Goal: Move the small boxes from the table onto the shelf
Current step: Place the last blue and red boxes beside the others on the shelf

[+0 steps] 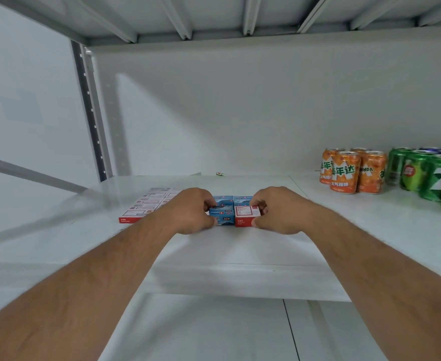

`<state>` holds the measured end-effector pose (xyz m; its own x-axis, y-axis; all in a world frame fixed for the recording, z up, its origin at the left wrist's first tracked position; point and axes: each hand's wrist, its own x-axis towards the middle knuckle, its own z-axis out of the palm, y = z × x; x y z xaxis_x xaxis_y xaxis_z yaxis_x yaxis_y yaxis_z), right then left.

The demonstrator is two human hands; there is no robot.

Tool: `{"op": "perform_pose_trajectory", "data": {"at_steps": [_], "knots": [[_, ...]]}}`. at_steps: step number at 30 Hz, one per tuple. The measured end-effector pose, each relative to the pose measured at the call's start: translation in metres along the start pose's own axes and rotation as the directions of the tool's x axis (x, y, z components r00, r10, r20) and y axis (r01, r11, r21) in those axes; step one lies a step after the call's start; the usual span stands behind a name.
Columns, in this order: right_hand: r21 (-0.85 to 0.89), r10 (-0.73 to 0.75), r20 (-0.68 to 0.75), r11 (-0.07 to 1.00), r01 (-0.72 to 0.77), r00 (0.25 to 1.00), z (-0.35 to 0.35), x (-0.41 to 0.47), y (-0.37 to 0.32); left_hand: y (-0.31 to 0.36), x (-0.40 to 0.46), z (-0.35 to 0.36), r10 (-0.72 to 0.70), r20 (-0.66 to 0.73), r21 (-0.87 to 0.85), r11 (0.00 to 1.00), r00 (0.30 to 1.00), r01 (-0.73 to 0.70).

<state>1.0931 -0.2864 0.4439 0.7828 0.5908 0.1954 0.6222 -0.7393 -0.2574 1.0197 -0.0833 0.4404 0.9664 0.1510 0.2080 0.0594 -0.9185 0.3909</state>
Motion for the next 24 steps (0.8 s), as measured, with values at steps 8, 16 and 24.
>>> {"op": "perform_pose_trajectory", "data": {"at_steps": [8, 16, 24], "knots": [[0.004, 0.038, -0.03, 0.999, -0.038, 0.999, 0.009, 0.004, -0.003, -0.011, 0.004, 0.004, 0.009, 0.009, 0.071, 0.997, 1.0, -0.01], [0.034, 0.113, -0.07, 0.993, -0.111, 0.991, 0.014, 0.004, -0.002, -0.009, 0.012, 0.004, -0.01, 0.033, 0.113, 0.994, 0.999, 0.007], [0.04, 0.159, -0.088, 0.987, -0.156, 0.983, 0.016, 0.008, -0.002, -0.002, 0.015, 0.005, -0.015, 0.022, 0.112, 0.994, 1.0, 0.012]]}}
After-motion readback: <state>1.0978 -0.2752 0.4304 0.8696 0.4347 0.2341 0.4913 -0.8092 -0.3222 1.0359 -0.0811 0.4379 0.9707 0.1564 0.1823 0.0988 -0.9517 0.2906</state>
